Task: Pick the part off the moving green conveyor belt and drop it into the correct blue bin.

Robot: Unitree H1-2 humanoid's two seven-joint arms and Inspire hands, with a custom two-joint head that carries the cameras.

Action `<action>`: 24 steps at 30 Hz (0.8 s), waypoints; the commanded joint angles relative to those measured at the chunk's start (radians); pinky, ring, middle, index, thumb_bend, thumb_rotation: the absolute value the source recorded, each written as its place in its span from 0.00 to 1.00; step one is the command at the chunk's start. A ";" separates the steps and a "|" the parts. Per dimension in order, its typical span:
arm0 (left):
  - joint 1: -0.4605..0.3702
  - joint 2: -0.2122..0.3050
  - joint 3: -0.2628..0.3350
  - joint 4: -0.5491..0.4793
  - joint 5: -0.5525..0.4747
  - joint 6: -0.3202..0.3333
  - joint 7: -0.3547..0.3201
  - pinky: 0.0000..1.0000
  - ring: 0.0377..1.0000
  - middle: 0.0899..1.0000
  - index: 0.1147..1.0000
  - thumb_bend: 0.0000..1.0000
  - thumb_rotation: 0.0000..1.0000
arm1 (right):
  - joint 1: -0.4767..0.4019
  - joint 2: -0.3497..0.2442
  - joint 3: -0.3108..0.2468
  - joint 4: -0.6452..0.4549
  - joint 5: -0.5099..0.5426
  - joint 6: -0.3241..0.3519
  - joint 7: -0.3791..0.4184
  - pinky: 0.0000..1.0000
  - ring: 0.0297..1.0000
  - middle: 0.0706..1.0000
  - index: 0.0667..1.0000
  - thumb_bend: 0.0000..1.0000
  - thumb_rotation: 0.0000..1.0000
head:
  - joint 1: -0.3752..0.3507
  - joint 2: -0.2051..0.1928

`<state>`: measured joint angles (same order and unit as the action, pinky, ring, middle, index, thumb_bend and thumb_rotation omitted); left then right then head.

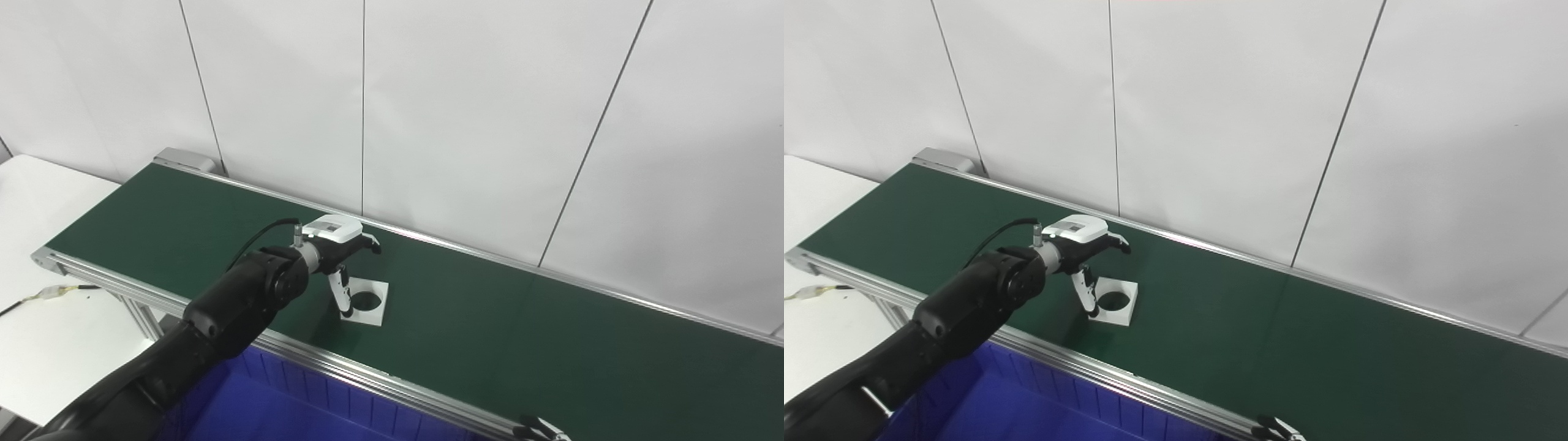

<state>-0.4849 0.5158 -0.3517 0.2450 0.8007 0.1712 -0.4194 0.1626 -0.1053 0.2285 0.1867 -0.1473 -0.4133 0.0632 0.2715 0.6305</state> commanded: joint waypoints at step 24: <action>0.017 -0.039 -0.030 -0.176 0.065 0.124 -0.100 0.84 0.86 0.86 0.83 0.94 0.15 | -0.005 0.014 0.000 -0.031 -0.006 -0.051 -0.004 0.64 0.67 0.71 0.75 0.69 0.64 | -0.027 0.015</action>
<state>-0.4367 0.4814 -0.3793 0.0842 0.8463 0.2715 -0.5275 0.1640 -0.1004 0.2287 0.1862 -0.1519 -0.4133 0.0630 0.2455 0.6458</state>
